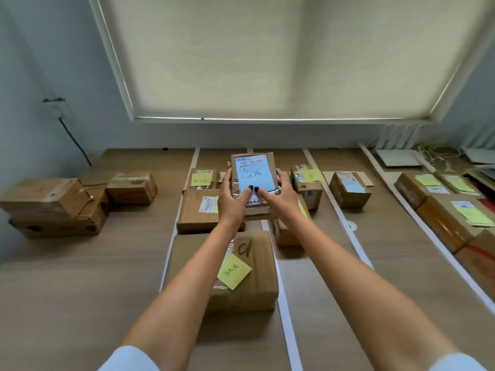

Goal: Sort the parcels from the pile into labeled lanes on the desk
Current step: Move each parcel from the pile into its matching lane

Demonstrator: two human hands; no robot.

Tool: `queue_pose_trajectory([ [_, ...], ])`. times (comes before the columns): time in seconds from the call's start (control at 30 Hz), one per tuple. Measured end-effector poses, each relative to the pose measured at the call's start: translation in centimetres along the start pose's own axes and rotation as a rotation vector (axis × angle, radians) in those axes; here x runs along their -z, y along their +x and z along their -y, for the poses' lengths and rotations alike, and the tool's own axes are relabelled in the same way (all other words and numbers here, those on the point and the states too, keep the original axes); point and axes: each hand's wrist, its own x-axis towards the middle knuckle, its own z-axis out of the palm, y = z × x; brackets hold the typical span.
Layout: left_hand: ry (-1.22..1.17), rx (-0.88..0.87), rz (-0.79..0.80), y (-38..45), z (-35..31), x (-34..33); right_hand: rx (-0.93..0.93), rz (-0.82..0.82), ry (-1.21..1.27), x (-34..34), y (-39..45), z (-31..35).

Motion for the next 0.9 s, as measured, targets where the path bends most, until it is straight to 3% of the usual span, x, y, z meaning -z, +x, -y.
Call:
queue_pose_trajectory([
  [0.6, 0.027, 0.035, 0.237, -3.5, 2.0, -18.6, -0.090, -0.171, 0.091, 17.9, -0.8, -7.8],
  [0.9, -0.007, 0.046, 0.285, -3.8, 3.3, -37.3, -0.120, -0.210, 0.079, 35.1, 3.6, -13.7],
])
